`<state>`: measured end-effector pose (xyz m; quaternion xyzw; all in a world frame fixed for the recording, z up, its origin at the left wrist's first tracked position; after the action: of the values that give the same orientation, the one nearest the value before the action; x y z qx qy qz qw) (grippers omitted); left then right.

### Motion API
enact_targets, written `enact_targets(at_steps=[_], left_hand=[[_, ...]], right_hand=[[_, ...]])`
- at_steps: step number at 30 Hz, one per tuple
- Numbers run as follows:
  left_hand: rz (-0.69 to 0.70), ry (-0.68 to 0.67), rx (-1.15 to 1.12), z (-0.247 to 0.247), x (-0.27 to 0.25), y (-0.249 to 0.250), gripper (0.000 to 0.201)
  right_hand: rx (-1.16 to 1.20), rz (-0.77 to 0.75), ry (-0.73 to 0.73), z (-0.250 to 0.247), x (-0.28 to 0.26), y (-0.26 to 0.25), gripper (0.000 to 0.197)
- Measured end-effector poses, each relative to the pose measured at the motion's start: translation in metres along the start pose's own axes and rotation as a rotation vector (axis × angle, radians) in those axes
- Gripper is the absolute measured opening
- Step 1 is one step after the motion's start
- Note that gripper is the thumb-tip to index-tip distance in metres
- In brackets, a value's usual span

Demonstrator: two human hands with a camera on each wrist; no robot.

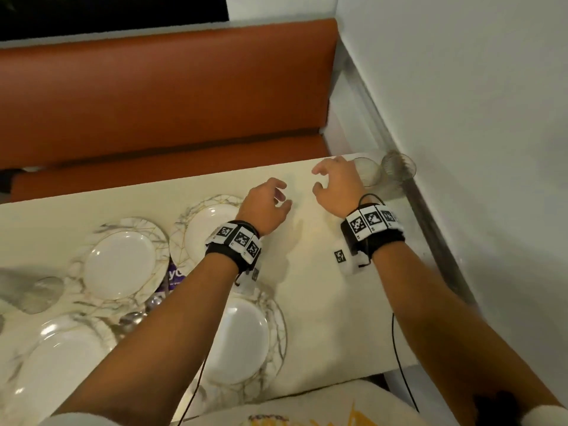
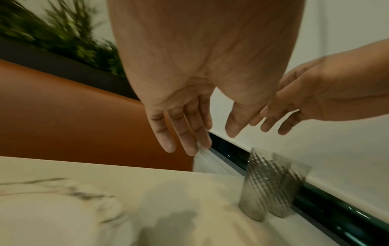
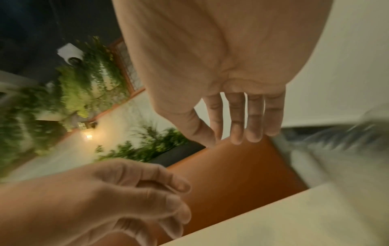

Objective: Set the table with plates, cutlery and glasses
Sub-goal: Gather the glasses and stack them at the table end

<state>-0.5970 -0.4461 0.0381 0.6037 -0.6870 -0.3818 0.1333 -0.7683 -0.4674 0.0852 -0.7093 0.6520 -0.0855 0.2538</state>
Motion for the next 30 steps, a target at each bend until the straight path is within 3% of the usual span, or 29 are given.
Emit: enact_targets(at_steps=[9,15,19,22,26,28,30], left_hand=[[-0.133,0.300,-0.047,-0.132,-0.178,-0.193,0.019],[-0.257,0.507,0.086,-0.226,-0.294,-0.320,0.021],[-0.390,0.600,0.262,-0.294,-0.357,-0.382,0.032],[-0.551,0.530,0.329,-0.323,-0.384,-0.429,0.054],[-0.748,0.272,0.382,-0.324,-0.393,-0.483,0.089],[-0.785,0.207,0.350,-0.318,-0.393,-0.497,0.092],[-0.753,0.240,0.230,-0.313,-0.393,-0.502,0.087]], right_hand=[[0.129,-0.329,-0.262,0.176,-0.038,-0.242,0.019],[0.137,-0.497,-0.424,0.287,-0.073,-0.406,0.021],[0.041,-0.538,-0.501,0.350,-0.088,-0.480,0.024],[-0.034,-0.544,-0.514,0.384,-0.090,-0.514,0.032],[-0.159,-0.526,-0.499,0.416,-0.082,-0.537,0.040],[-0.194,-0.519,-0.468,0.424,-0.076,-0.542,0.046],[-0.220,-0.511,-0.437,0.430,-0.070,-0.543,0.054]])
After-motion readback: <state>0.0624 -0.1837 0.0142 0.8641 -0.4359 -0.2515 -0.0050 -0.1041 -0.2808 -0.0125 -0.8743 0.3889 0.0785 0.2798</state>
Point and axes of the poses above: each hand's wrist, its own x-axis towards the middle knuckle, its own z-axis out of the palm, y = z × x, the point moved 10 cm from there along x, towards the middle knuckle, and after that the axes turned 9 degrees about -y, right-handed, at the moved point
